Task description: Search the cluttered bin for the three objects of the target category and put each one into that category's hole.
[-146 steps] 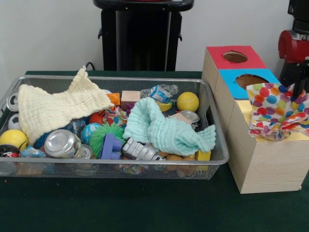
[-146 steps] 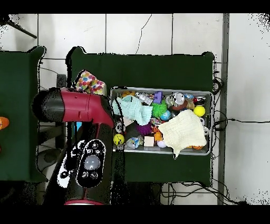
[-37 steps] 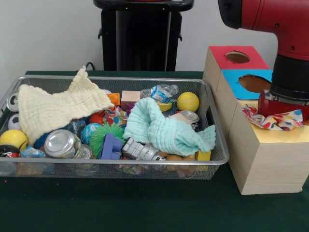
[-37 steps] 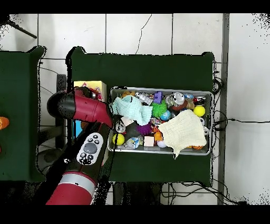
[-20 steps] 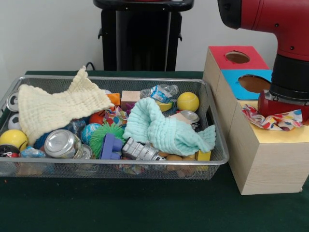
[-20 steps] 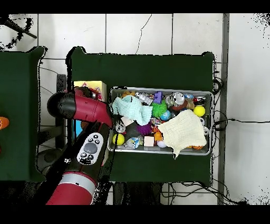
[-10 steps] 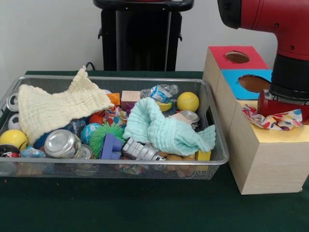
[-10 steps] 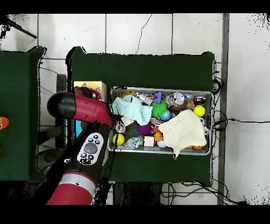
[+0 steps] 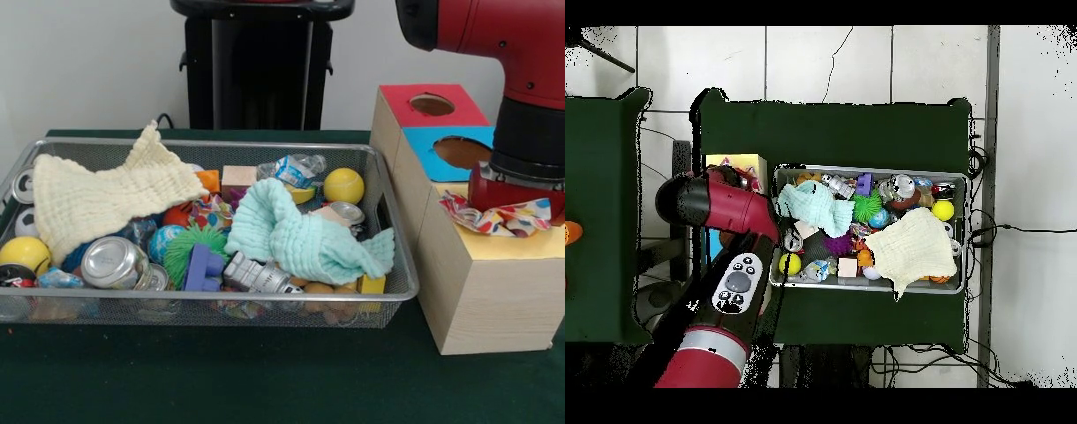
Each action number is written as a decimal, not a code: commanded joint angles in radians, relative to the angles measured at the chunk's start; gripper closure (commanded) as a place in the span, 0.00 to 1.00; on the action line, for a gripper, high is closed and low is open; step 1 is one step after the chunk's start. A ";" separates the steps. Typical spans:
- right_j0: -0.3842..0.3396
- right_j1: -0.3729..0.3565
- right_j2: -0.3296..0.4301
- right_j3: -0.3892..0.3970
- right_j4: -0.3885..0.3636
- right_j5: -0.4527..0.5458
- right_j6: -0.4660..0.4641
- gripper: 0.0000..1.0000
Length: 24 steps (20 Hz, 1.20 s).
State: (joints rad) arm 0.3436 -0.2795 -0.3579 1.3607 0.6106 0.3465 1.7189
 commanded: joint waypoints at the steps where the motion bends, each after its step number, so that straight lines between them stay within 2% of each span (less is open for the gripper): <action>1: -0.036 0.032 0.118 0.140 0.016 -0.028 0.255 0.00; 12: -0.019 -0.053 0.077 0.189 0.003 0.054 0.247 0.00; 24: -0.017 -0.067 0.074 0.194 -0.002 0.073 0.242 0.00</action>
State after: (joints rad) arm 0.3467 -0.3422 -0.3574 1.4439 0.6091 0.3451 1.7189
